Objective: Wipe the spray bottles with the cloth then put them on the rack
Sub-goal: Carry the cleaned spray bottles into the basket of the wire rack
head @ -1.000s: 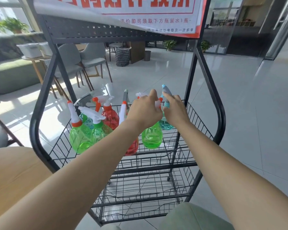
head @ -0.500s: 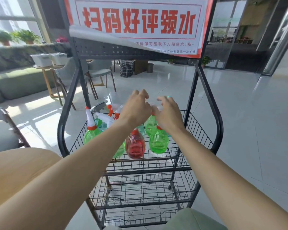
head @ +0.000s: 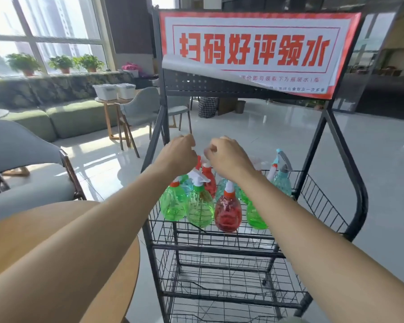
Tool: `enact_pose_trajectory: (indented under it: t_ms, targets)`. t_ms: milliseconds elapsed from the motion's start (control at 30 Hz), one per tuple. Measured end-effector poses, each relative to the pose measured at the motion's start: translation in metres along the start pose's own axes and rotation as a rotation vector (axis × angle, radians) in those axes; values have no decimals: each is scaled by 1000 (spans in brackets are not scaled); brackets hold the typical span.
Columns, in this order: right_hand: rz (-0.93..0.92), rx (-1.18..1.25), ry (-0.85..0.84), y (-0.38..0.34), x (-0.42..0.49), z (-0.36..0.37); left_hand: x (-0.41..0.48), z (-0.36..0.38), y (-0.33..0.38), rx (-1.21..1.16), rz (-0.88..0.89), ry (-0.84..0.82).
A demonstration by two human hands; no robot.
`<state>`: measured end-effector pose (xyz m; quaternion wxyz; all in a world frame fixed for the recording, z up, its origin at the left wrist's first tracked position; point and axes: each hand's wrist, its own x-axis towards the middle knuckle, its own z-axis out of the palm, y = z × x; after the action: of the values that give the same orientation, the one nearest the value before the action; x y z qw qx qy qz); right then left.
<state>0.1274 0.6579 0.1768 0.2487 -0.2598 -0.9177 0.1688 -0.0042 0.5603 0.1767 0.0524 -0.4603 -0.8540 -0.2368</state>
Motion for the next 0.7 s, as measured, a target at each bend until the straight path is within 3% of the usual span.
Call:
enact_pose_trajectory:
  t_ms: [333,567,700]
  targets:
    - [97,-1,-227,6,26,35,47,26,-34,72,-5,-92]
    - [74,47,-217,19,41,36,70,36,-51,76,-145,-73]
    - [59,-58,-214,14,47,46,72,40,-56,-4,-200,-12]
